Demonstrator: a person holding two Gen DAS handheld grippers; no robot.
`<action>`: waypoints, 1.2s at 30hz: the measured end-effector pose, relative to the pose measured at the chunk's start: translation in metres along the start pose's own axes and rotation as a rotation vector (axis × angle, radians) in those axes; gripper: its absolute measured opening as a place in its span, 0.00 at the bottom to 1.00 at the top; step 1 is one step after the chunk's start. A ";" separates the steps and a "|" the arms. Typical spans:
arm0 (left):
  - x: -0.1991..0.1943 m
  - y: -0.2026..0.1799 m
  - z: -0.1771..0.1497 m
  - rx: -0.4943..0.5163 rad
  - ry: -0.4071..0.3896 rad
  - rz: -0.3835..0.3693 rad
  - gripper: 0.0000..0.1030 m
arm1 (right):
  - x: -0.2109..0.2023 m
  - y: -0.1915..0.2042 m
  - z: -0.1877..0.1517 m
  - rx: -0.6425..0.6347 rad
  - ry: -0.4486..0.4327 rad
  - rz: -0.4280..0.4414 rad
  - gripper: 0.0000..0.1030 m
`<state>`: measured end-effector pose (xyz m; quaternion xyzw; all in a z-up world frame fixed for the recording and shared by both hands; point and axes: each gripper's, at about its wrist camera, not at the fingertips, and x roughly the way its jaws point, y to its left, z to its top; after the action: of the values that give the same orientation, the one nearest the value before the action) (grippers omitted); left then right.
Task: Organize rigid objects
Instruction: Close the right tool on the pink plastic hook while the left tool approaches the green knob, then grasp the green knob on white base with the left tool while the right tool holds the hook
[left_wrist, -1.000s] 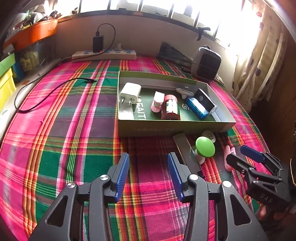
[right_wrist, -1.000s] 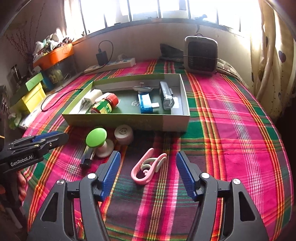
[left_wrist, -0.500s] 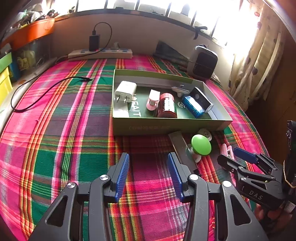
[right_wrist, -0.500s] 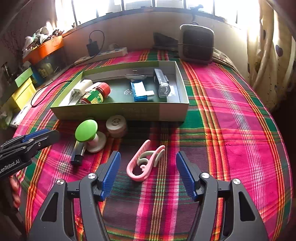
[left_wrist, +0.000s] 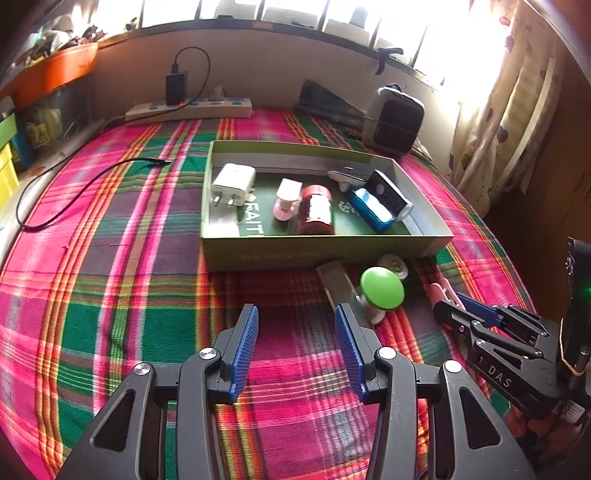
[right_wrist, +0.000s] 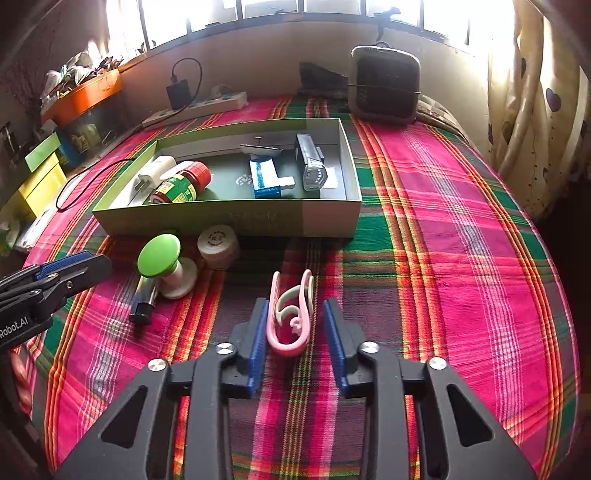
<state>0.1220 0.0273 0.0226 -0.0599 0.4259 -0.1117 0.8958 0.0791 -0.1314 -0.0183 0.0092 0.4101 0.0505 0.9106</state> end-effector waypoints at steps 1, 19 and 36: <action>0.000 -0.002 0.000 0.004 0.002 -0.001 0.42 | 0.000 -0.001 0.000 -0.003 0.000 0.003 0.24; 0.011 -0.043 0.007 0.065 0.045 -0.057 0.42 | -0.005 -0.024 -0.004 0.011 -0.013 0.066 0.24; 0.031 -0.061 0.017 0.122 0.062 0.016 0.42 | -0.004 -0.034 -0.001 0.026 -0.012 0.118 0.24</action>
<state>0.1450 -0.0391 0.0227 0.0015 0.4465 -0.1322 0.8850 0.0787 -0.1652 -0.0183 0.0453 0.4038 0.0985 0.9084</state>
